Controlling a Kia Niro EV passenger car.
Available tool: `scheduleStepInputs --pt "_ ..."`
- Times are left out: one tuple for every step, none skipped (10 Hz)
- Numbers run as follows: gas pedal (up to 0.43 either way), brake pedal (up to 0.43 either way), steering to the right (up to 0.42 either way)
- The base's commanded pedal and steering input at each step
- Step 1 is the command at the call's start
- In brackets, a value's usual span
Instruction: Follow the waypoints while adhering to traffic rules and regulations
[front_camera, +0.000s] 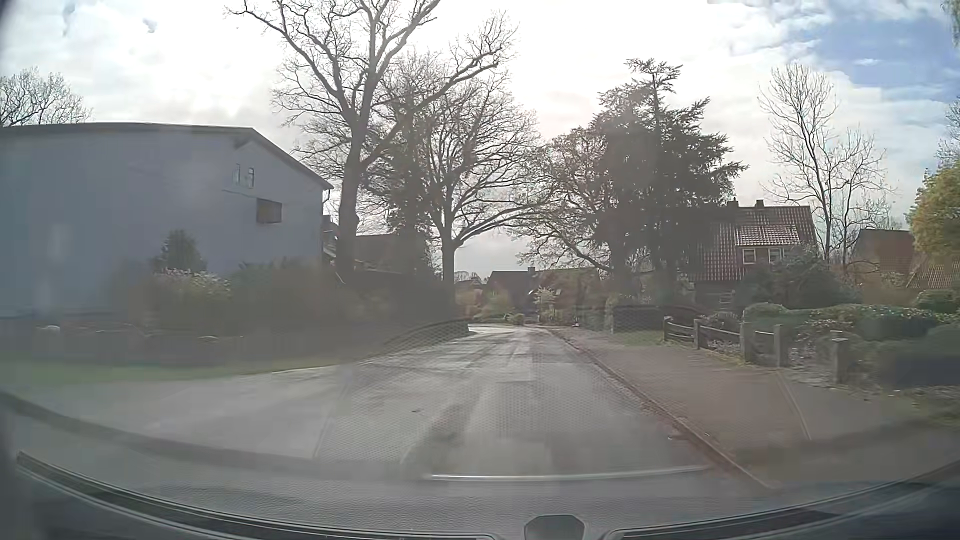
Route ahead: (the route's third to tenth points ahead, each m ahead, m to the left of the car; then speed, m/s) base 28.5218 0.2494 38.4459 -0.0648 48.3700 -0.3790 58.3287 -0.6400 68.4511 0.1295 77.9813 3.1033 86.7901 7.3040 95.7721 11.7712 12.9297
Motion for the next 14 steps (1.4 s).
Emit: scheduleStepInputs --pt "0.13 0.0 0.032" --pt "0.13 0.0 0.03" --pt "0.118 0.0 0.022" --pt "0.118 0.0 0.014" --pt "0.118 0.0 0.009" --pt "0.13 0.0 0.008" --pt "0.13 0.0 0.008" --pt "0.13 0.0 0.006" --pt "0.13 0.0 0.005" --pt "0.13 0.0 0.005" --pt "0.13 0.006 0.005" --pt "0.13 0.0 0.004" --pt "0.13 0.0 0.004" --pt "0.13 0.0 0.004"
